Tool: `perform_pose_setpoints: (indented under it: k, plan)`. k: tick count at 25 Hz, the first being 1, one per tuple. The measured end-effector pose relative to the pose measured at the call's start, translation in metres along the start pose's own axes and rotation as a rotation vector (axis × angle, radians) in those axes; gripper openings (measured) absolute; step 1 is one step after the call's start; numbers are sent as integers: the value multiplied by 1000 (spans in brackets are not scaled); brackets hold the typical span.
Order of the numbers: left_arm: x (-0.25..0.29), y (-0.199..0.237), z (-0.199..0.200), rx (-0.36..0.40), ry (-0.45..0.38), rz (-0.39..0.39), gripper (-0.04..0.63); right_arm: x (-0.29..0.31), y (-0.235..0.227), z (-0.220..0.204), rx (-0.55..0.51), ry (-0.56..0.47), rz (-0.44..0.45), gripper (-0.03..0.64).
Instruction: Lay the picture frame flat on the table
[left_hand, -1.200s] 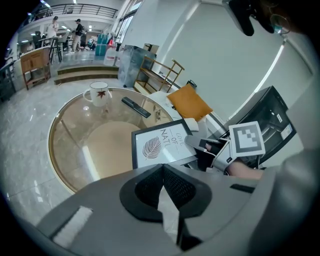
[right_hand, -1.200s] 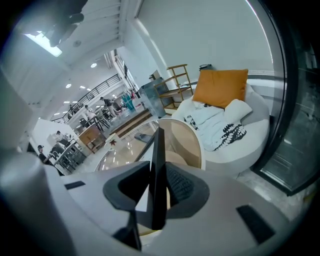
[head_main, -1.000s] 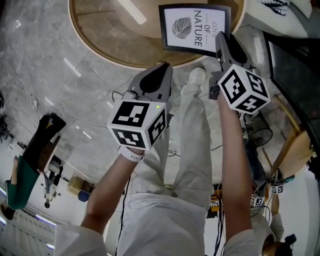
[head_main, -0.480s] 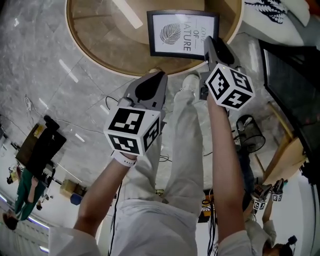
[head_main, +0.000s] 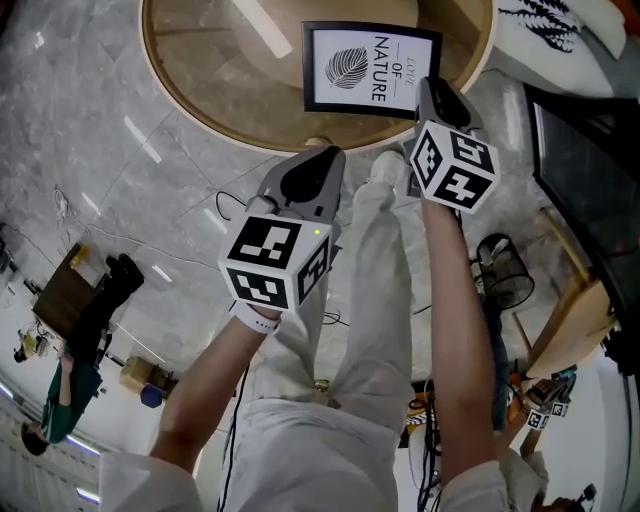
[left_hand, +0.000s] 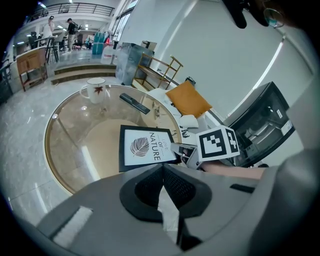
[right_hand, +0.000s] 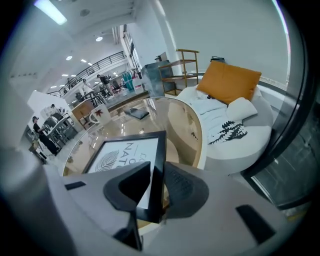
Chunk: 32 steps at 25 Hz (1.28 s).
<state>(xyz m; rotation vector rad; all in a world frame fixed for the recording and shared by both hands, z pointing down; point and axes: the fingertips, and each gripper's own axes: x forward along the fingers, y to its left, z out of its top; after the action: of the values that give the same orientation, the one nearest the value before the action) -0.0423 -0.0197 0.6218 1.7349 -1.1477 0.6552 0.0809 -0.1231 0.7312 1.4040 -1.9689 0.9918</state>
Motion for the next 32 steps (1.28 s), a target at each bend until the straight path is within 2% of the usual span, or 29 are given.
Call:
perform_pose_setpoints:
  k: [7, 11, 16, 21, 32]
  plan:
    - [-7, 1, 3, 14, -11, 2, 5, -16, 0, 9, 31, -35, -4, 77]
    - [-21, -3, 11, 20, -29, 4, 5, -43, 4, 27, 14, -68, -5, 42]
    - [-46, -15, 22, 32, -50, 0, 5, -84, 16, 52, 13, -100, 15, 29]
    - [-81, -32, 38, 51, -81, -3, 4, -134, 33, 82, -20, -138, 25, 13]
    - [-176, -75, 77, 105, -174, -11, 5, -256, 59, 124, -41, -144, 46, 5]
